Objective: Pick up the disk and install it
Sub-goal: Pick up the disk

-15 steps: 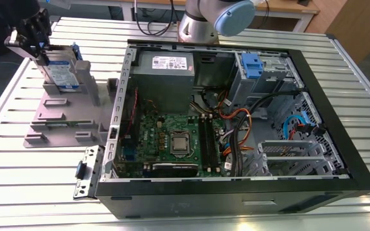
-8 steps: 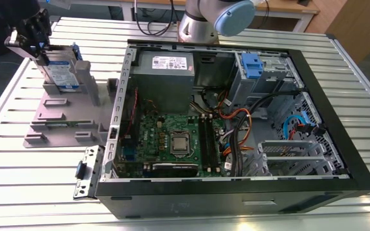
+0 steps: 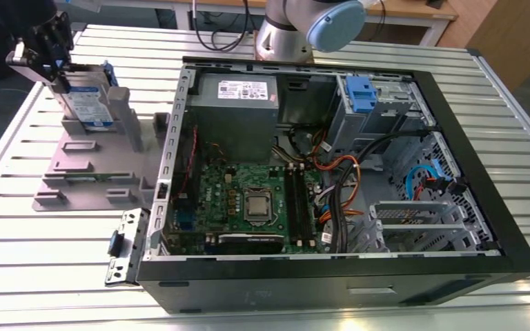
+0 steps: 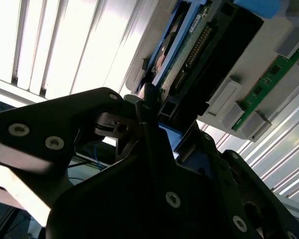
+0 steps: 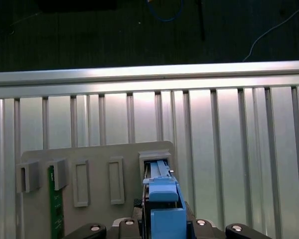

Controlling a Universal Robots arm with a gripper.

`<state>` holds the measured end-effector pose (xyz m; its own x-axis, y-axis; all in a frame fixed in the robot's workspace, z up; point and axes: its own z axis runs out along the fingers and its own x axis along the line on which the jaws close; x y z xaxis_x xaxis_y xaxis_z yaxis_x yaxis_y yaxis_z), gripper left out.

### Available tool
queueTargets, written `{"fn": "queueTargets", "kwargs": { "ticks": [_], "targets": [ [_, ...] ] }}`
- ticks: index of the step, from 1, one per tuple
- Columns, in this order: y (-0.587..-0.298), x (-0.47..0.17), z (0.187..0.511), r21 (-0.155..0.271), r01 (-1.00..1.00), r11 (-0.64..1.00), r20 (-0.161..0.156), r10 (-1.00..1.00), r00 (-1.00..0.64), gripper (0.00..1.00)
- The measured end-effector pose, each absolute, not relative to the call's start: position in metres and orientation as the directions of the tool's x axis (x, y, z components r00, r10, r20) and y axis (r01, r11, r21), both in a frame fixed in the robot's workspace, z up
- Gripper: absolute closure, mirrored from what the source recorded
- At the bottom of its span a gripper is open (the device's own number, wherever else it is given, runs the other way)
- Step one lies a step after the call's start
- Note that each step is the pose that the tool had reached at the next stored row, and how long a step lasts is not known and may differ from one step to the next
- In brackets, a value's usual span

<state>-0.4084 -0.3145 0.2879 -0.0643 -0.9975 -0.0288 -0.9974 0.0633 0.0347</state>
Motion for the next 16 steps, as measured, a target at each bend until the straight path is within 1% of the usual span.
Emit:
{"fn": "queueTargets", "kwargs": {
  "ticks": [16],
  "targets": [
    [-0.314,-0.408,0.304,0.035,-0.997,0.063,-0.03,-0.997,-0.064,0.62]
  ]
}}
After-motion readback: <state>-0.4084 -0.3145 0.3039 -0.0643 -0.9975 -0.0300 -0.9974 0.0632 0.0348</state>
